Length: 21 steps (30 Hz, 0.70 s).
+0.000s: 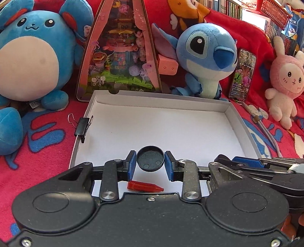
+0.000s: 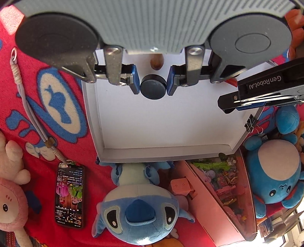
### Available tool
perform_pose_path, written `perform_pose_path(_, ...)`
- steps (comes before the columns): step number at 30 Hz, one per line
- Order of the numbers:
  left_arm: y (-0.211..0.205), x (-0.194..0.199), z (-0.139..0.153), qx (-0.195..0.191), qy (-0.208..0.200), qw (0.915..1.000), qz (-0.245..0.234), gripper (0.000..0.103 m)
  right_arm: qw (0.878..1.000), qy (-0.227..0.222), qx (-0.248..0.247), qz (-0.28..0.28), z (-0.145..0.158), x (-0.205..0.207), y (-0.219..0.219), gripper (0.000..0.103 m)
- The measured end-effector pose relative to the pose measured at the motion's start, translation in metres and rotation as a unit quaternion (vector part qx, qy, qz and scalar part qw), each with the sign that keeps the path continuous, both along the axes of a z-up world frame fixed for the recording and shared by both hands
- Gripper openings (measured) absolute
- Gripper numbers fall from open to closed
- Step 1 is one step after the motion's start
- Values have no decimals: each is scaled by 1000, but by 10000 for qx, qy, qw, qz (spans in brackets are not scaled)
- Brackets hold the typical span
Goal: Organize rigid objects
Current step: 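Carry both black lids with both grippers over the box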
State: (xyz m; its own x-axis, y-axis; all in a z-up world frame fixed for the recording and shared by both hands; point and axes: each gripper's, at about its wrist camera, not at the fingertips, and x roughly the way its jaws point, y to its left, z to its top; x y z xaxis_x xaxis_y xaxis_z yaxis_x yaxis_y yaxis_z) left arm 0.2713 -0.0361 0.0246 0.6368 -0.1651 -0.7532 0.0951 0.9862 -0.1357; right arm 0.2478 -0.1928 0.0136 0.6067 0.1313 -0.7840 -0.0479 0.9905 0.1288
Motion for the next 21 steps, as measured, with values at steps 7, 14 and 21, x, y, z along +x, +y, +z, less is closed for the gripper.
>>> perform_pose_path(7, -3, 0, -6, 161, 19, 9999, -36, 31, 9999, 62, -125, 53, -6, 2, 5, 36)
perform_pose_path(14, -3, -1, -13, 201, 118, 9997, -35, 31, 9996, 97, -231, 157, -9, 0, 10, 36)
perform_pose_path(21, -5, -1, -13, 324, 46, 9994, -78, 31, 9996, 121, -221, 148, -10, 1, 10, 37)
